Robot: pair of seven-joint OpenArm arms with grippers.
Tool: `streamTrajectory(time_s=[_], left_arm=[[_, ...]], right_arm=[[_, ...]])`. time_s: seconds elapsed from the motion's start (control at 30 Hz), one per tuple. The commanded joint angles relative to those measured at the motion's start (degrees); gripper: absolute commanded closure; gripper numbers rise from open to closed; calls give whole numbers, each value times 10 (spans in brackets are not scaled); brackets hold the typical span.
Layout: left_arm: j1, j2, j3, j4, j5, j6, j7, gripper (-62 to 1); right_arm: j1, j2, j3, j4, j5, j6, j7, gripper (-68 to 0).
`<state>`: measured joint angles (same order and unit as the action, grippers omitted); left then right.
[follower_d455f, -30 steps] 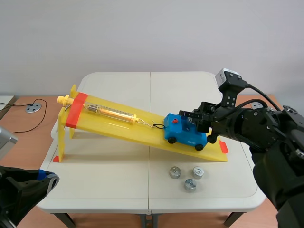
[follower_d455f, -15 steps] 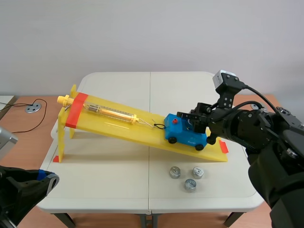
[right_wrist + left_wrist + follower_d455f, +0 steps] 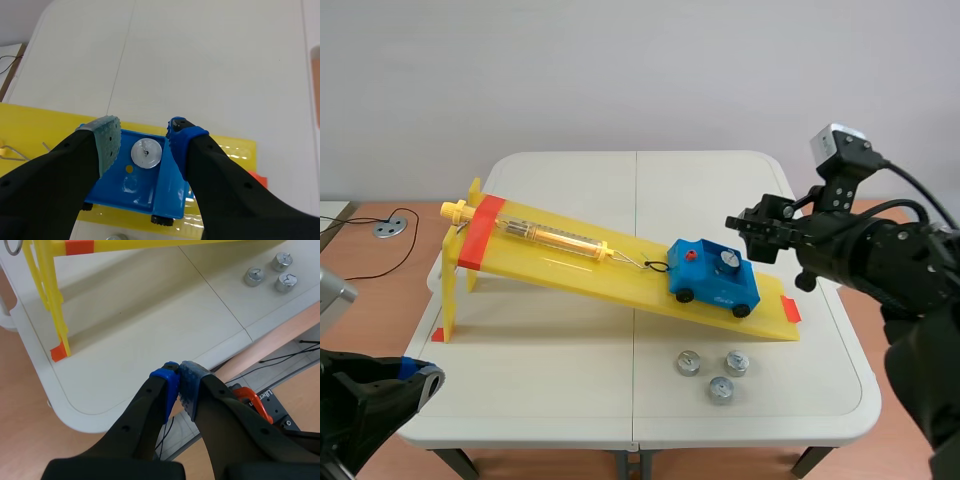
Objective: Place the four metal weights on the blue cart on the ramp.
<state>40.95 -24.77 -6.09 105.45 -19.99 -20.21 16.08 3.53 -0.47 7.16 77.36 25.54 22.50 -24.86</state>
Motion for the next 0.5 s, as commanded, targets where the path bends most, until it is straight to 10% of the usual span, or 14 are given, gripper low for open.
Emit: streamTrajectory(time_s=[0.0,0.47], left_arm=[[-2,3,-9,42,-38,-10,-55,-28],[-2,3,-9,42,-38,-10,-55,-28]], right_arm=[[11,47,4,117,58,46,59,-236],[-184,206,4,287,73,55,28,-236]])
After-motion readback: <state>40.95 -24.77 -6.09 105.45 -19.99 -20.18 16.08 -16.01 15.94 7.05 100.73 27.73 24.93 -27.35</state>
